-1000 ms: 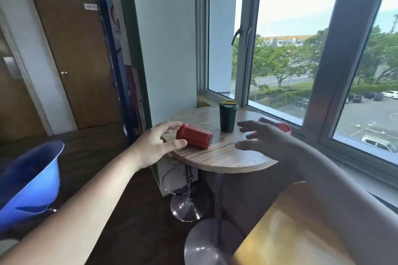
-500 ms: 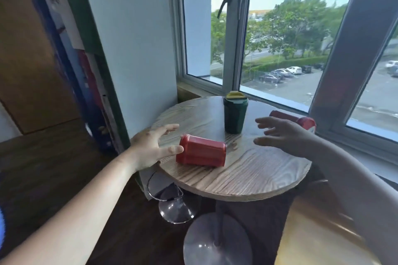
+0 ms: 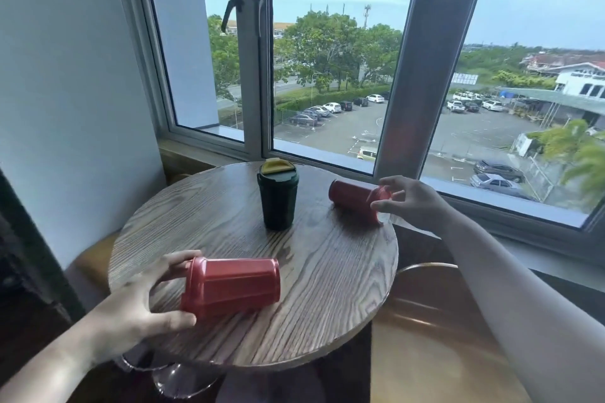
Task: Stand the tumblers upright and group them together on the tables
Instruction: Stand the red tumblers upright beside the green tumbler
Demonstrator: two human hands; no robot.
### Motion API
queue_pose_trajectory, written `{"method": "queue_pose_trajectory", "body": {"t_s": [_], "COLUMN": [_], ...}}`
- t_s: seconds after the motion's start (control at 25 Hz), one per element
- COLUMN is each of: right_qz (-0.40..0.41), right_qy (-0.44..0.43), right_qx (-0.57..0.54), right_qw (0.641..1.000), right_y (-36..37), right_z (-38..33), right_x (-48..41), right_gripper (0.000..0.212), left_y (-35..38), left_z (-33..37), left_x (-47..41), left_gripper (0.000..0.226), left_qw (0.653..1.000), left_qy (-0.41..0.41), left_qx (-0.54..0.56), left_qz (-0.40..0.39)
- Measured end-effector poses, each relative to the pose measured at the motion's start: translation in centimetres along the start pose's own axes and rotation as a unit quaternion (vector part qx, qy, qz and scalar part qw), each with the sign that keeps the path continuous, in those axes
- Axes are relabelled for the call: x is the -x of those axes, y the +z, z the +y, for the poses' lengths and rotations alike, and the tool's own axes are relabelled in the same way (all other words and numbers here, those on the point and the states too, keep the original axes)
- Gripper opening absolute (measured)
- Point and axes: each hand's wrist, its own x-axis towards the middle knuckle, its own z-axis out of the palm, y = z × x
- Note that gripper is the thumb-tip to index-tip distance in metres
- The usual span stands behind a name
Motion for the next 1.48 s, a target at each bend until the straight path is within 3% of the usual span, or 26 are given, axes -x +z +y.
{"method": "queue_pose_trajectory", "body": {"t_s": [0.2, 0.6, 0.76, 1.04, 1.32, 1.48], "right_qz": [0.035, 0.054, 0.056, 0.065, 0.064, 0.063], "right_qy": [0.000, 0.010, 0.009, 0.009, 0.031, 0.033], "right_qx": [0.061, 0.034, 0.027, 0.001, -0.040, -0.052], "right_qw": [0.998, 0.998, 0.998, 0.998, 0.997, 0.996], "right_y": [1.2, 3.0, 3.1, 3.3, 4.0, 4.2], "right_z": [1.9, 4.1, 4.2, 4.4, 4.6, 4.8], "right_x": [-2.8, -4.1, -4.3, -4.2, -3.6, -3.5], "right_gripper": [0.064, 0.073, 0.075, 0.075, 0.080, 0.085], "left_y": [0.4, 0.9, -0.8, 0.7, 3.7, 4.1], "left_z": [0.5, 2.8, 6.0, 10.9, 11.8, 11.4], "left_x": [-0.2, -0.7, -4.3, -12.5, -15.0, -15.2], "left_gripper": [0.090, 0.085, 0.077, 0.086, 0.088, 0.095], "left_qw": [1.000, 0.997, 0.983, 0.916, 0.874, 0.868], "left_qy": [-0.009, -0.030, -0.015, -0.081, -0.128, -0.129], "left_qx": [-0.010, 0.011, -0.133, -0.353, -0.436, -0.448], "left_qz": [0.021, 0.070, 0.124, 0.172, 0.170, 0.172]}}
